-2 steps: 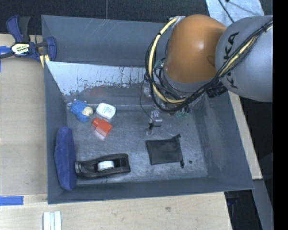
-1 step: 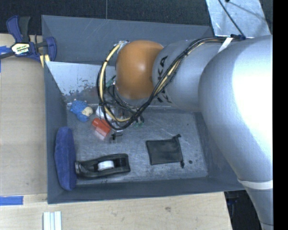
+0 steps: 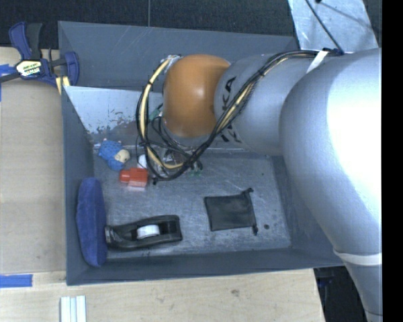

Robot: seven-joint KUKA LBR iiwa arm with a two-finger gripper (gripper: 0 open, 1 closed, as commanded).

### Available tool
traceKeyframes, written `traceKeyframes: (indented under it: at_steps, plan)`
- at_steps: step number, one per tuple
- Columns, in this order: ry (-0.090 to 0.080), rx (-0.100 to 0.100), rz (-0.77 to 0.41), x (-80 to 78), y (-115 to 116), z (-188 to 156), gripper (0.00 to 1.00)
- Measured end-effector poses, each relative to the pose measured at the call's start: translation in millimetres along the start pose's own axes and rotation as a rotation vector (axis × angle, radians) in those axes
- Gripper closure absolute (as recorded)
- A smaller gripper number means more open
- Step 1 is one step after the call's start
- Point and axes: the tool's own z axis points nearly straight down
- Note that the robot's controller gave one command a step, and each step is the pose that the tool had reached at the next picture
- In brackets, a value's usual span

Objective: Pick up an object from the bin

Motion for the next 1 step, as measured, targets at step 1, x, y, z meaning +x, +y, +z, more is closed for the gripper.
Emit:
traceKeyframes:
  at_steps: [1]
  plan:
    - [0.003,0.001,0.001,0.8,-0.6,1.5,0.00]
